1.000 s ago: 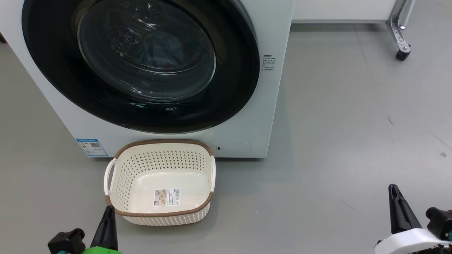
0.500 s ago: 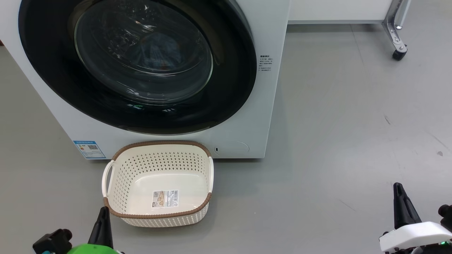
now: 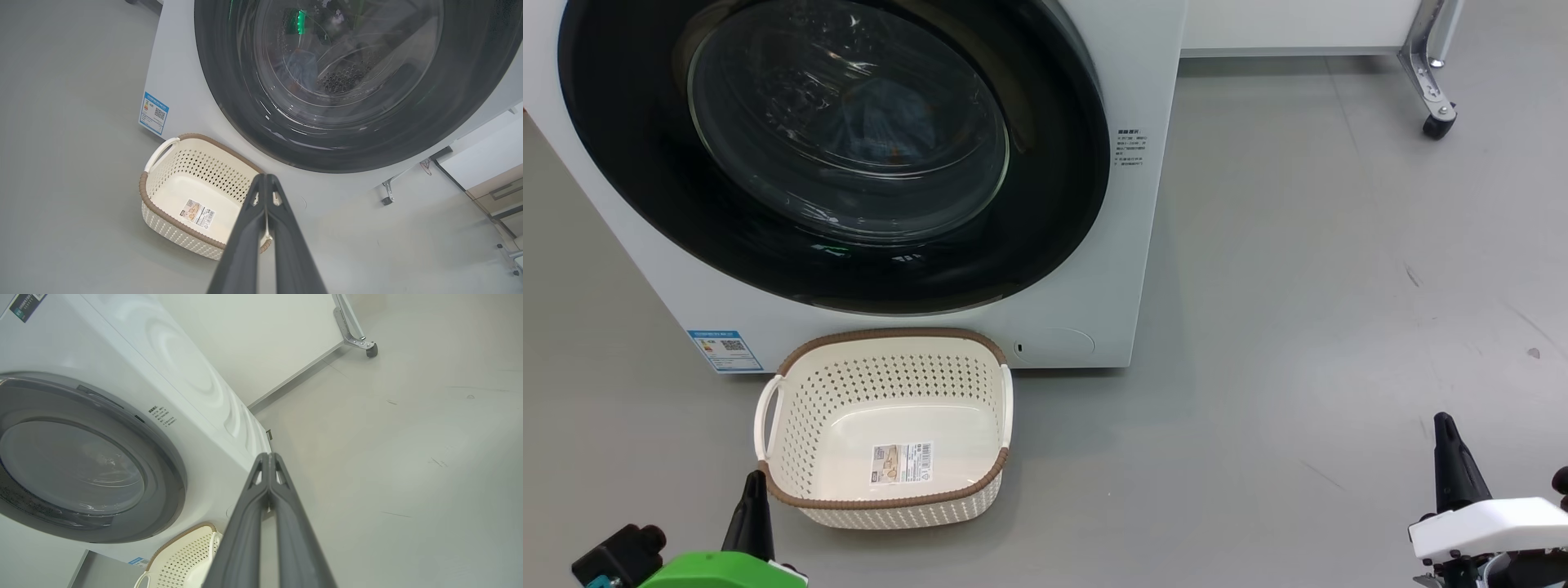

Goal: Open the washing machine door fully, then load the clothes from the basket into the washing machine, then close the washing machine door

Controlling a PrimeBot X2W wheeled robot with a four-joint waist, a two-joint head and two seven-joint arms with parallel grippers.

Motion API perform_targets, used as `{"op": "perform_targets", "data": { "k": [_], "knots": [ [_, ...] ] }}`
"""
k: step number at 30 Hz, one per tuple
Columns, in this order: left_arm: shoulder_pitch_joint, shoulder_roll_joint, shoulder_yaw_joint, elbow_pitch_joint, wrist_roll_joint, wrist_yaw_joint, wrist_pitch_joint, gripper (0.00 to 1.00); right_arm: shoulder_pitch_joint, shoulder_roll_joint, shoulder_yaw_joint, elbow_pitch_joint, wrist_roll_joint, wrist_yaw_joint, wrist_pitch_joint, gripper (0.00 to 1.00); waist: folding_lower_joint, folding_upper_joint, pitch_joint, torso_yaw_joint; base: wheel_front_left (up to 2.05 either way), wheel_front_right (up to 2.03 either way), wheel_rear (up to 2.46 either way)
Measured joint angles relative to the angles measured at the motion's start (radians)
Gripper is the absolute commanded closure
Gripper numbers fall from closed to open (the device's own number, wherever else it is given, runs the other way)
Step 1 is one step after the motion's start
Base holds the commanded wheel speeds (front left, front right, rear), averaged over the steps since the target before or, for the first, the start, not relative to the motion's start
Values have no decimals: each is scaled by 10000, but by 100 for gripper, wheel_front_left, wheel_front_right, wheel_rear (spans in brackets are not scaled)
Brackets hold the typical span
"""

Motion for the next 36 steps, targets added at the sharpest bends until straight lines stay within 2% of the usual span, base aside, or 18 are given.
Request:
{"op": "perform_targets", "data": {
  "k": [36],
  "knots": [
    [-787,100,433,104,-4477,0,1162,100,-677,190,-416,286,5032,86,1264,100,0,0,-76,-224,0,0,0]
  ]
}}
